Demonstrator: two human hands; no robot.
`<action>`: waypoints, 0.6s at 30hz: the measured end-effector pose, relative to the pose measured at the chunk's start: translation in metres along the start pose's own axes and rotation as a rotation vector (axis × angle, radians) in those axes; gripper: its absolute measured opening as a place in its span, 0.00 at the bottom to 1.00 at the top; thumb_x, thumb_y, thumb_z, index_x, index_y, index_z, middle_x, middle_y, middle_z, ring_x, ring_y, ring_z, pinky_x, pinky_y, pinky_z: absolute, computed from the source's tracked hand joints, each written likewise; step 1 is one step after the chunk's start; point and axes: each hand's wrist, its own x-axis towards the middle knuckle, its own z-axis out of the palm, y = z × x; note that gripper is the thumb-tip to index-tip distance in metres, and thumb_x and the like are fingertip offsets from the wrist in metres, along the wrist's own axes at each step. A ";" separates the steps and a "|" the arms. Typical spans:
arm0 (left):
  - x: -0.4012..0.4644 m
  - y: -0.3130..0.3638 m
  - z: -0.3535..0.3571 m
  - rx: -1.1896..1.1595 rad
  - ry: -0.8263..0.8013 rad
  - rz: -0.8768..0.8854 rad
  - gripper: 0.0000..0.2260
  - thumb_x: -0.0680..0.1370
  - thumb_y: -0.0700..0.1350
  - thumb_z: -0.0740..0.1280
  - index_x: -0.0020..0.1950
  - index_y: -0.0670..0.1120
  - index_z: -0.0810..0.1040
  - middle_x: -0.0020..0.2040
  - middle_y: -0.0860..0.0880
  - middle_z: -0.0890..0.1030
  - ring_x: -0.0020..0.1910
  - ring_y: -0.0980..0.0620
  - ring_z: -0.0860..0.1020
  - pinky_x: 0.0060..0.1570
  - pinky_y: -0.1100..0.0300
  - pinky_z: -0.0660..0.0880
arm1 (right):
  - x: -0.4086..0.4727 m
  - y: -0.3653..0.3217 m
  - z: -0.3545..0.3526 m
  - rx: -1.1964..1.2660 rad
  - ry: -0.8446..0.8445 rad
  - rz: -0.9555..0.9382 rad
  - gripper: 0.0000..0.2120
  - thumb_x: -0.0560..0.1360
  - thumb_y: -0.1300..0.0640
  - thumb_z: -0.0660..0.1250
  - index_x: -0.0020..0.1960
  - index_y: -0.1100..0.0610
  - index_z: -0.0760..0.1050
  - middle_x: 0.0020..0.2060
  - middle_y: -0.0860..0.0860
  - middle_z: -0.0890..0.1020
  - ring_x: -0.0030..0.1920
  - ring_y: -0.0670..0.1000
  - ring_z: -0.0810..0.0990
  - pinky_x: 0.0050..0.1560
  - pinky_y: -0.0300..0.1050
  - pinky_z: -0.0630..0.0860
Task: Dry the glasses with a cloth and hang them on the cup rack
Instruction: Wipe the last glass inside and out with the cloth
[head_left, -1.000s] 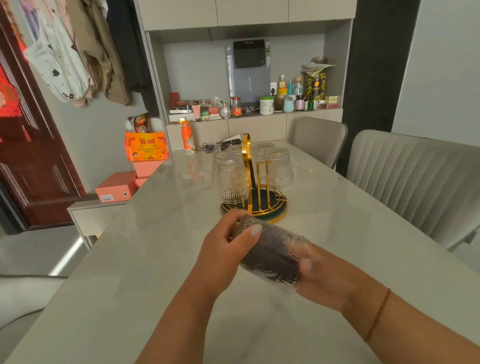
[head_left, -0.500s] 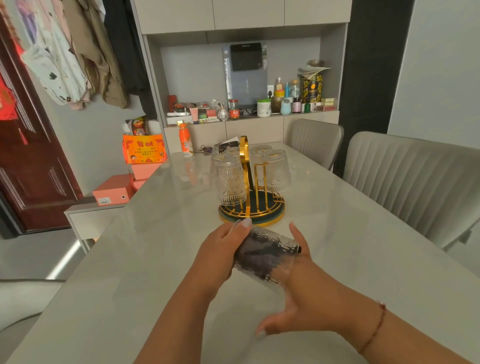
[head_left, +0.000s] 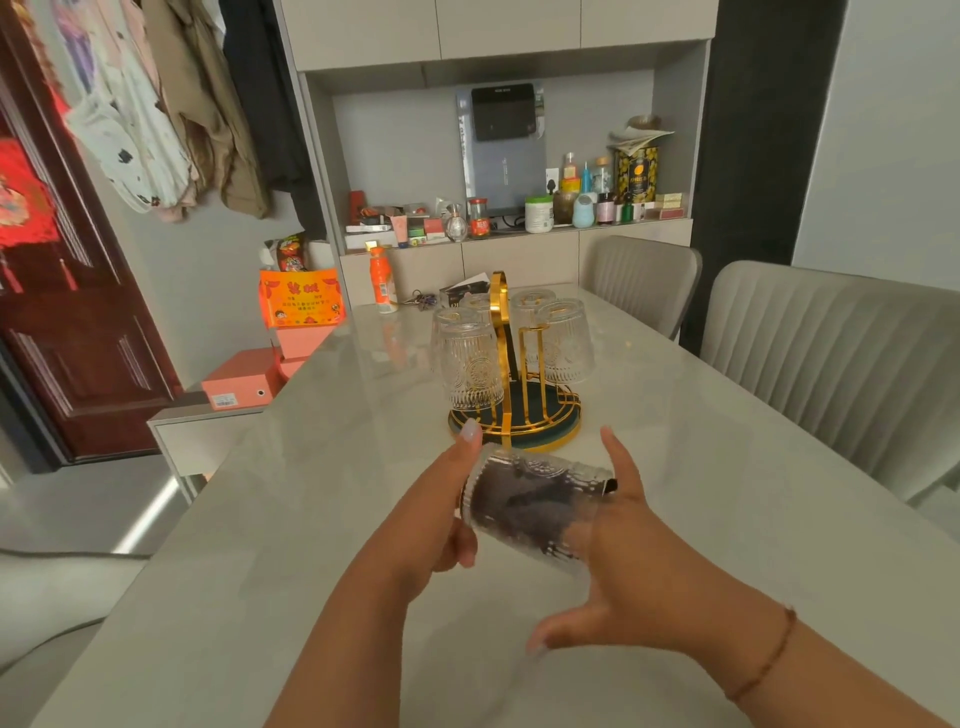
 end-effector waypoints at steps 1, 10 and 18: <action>0.000 0.000 0.000 0.035 -0.017 -0.042 0.34 0.68 0.76 0.51 0.49 0.51 0.81 0.30 0.47 0.76 0.23 0.54 0.67 0.23 0.67 0.62 | -0.002 0.000 0.003 -0.091 -0.017 -0.002 0.42 0.62 0.21 0.56 0.72 0.35 0.56 0.67 0.35 0.72 0.70 0.39 0.67 0.71 0.62 0.29; 0.001 0.001 0.010 -0.057 0.003 0.094 0.15 0.75 0.64 0.61 0.43 0.53 0.75 0.25 0.58 0.73 0.21 0.60 0.69 0.28 0.68 0.66 | 0.003 -0.014 -0.014 0.866 0.018 0.119 0.25 0.59 0.32 0.74 0.55 0.33 0.76 0.52 0.26 0.78 0.58 0.27 0.72 0.65 0.34 0.66; 0.005 -0.005 0.006 -0.067 -0.105 0.298 0.20 0.69 0.61 0.65 0.60 0.57 0.76 0.51 0.49 0.81 0.41 0.52 0.77 0.32 0.61 0.71 | 0.000 -0.008 -0.019 1.042 0.117 0.157 0.20 0.62 0.29 0.67 0.46 0.40 0.82 0.41 0.31 0.82 0.43 0.30 0.78 0.48 0.25 0.70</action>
